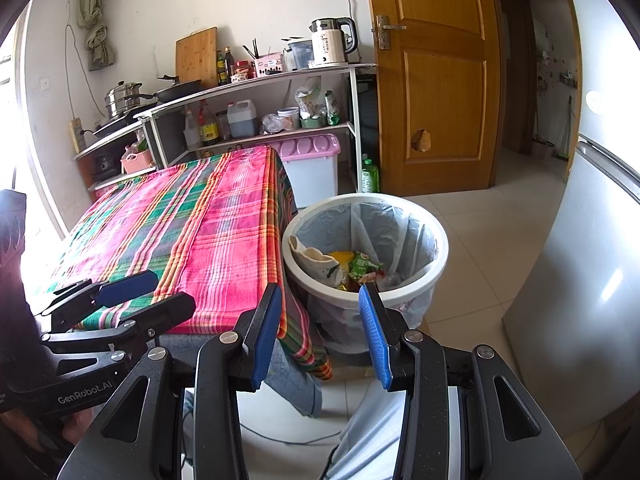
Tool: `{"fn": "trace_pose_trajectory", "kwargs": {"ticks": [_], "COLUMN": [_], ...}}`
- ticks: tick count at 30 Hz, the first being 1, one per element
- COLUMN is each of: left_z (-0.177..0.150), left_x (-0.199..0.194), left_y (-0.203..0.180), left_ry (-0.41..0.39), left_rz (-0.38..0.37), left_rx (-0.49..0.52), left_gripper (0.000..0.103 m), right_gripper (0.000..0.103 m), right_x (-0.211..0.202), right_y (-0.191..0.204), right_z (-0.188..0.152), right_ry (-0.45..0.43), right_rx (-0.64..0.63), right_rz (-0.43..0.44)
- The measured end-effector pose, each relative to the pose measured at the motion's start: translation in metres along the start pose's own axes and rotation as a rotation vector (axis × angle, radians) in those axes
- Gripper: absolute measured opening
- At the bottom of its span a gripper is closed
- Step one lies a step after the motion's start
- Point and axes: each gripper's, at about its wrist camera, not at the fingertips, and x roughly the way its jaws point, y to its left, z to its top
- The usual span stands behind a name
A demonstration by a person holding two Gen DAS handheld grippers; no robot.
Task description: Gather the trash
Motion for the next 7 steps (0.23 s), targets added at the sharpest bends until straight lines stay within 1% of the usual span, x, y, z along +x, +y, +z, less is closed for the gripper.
{"fn": "trace_pose_trajectory", "kwargs": {"ticks": [7], "left_z": [0.0000], "left_x": [-0.0011], "left_y": [-0.0010], "left_ry": [-0.008], "left_rz": [0.007], "left_rx": [0.004], "left_gripper": [0.061], "right_gripper": [0.041], "right_x": [0.0008], "right_y": [-0.0007], "right_z": [-0.0005], "right_ry": [0.000], "right_rx": [-0.001], "right_rz": [0.001]}}
